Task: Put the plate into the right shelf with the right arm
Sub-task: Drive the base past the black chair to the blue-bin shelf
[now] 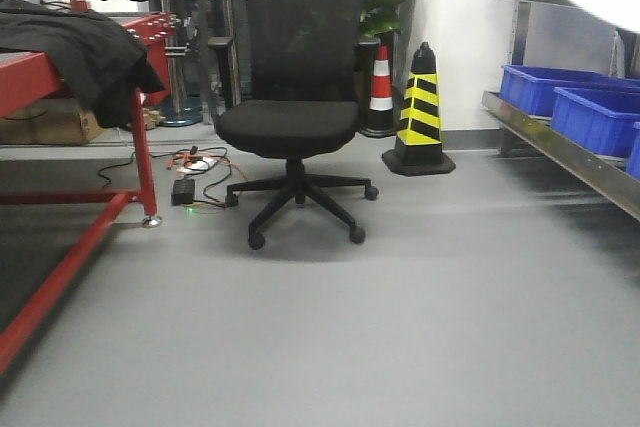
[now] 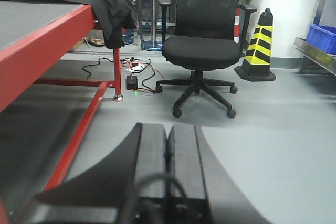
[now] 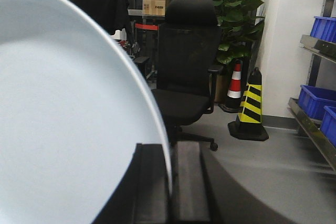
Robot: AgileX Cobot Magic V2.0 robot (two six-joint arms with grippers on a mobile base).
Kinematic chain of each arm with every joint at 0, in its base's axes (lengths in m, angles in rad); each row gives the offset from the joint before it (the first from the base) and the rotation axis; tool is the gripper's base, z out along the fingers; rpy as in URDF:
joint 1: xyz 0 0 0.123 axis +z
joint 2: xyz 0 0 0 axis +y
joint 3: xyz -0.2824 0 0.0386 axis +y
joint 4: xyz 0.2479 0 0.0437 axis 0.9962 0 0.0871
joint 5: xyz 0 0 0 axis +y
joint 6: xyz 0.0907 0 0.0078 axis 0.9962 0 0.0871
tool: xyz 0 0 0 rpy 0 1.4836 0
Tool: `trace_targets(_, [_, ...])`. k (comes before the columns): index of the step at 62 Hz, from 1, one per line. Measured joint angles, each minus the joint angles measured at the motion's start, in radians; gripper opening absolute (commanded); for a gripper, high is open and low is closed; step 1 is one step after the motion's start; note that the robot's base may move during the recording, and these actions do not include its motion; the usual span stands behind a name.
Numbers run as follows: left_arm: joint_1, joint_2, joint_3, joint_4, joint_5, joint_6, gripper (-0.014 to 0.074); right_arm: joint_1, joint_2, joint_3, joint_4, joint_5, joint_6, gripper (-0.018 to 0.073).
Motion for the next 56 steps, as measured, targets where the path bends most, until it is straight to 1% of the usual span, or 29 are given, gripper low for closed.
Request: trace_targets(56, [0.0, 0.0, 0.0, 0.0, 0.0, 0.0, -0.0128, 0.0, 0.0, 0.0, 0.0, 0.0, 0.0, 0.0048])
